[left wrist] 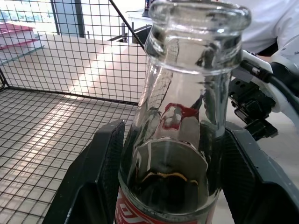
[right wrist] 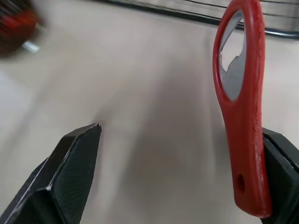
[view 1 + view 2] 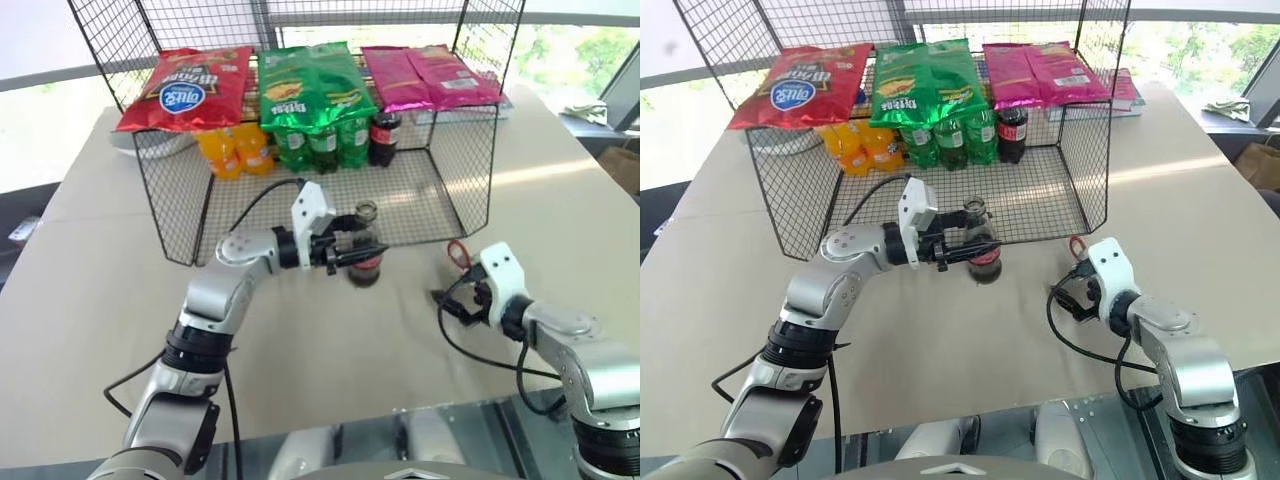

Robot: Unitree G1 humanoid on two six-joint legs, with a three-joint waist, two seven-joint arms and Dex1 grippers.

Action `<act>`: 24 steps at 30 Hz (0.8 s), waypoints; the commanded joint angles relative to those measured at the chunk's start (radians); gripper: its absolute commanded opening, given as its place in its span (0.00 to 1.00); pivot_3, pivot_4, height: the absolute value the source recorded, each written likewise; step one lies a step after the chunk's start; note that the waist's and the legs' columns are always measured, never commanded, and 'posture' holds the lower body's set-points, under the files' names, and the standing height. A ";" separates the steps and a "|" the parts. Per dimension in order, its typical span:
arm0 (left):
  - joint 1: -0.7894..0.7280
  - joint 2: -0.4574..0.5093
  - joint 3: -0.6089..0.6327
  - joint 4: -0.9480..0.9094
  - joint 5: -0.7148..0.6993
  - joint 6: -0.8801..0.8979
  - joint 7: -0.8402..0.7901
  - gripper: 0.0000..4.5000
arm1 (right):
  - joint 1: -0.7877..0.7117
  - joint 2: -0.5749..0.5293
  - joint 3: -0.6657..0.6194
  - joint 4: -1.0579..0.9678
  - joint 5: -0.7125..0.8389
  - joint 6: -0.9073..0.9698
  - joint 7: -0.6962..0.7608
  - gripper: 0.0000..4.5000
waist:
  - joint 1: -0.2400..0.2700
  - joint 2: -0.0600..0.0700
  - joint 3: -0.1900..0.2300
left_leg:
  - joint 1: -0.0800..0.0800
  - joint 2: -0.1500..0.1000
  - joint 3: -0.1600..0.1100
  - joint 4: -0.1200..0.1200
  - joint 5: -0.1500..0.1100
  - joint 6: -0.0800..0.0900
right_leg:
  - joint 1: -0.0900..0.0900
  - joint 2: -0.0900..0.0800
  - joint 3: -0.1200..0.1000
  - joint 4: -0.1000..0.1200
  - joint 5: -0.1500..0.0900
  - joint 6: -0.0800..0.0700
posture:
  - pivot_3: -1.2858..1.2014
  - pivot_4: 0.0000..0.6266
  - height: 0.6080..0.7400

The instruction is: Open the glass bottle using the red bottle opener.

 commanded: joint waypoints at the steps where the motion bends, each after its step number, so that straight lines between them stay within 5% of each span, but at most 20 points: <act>1: -0.004 0.007 0.010 -0.027 0.004 -0.017 0.004 0.51 | -0.001 0.012 0.023 -0.028 0.025 -0.020 -0.007 0.99 | 0.000 0.000 0.000 | 0.000 0.000 0.000 0.000 0.000 0.000 | 0.000 0.000 0.000 0.000 0.000 0.000 | 0.52 0.24 1.00; 18: 0.002 0.011 0.023 -0.046 -0.027 0.013 -0.002 0.51 | -0.023 0.116 -0.099 -0.047 0.167 -0.061 -0.064 0.99 | 0.001 0.000 0.000 | 0.000 0.000 0.000 0.000 0.000 0.000 | 0.000 0.000 0.000 0.000 0.000 0.000 | 0.52 0.24 1.00; 23: 0.009 0.024 0.031 -0.071 -0.044 0.027 -0.008 0.99 | -0.026 0.112 -0.096 -0.058 0.196 -0.088 -0.068 1.00 | 0.001 0.000 0.000 | 0.000 0.000 -0.001 0.000 0.000 0.000 | 0.000 0.000 0.000 0.000 0.000 0.000 | 0.52 0.24 1.00; 24: 0.013 0.028 0.039 -0.079 -0.052 0.031 -0.008 0.99 | -0.030 0.109 -0.099 -0.058 0.202 -0.096 -0.066 1.00 | 0.001 0.000 0.000 | 0.000 0.000 -0.001 0.000 0.000 0.000 | 0.000 0.000 0.000 0.000 0.000 0.000 | 0.52 0.24 1.00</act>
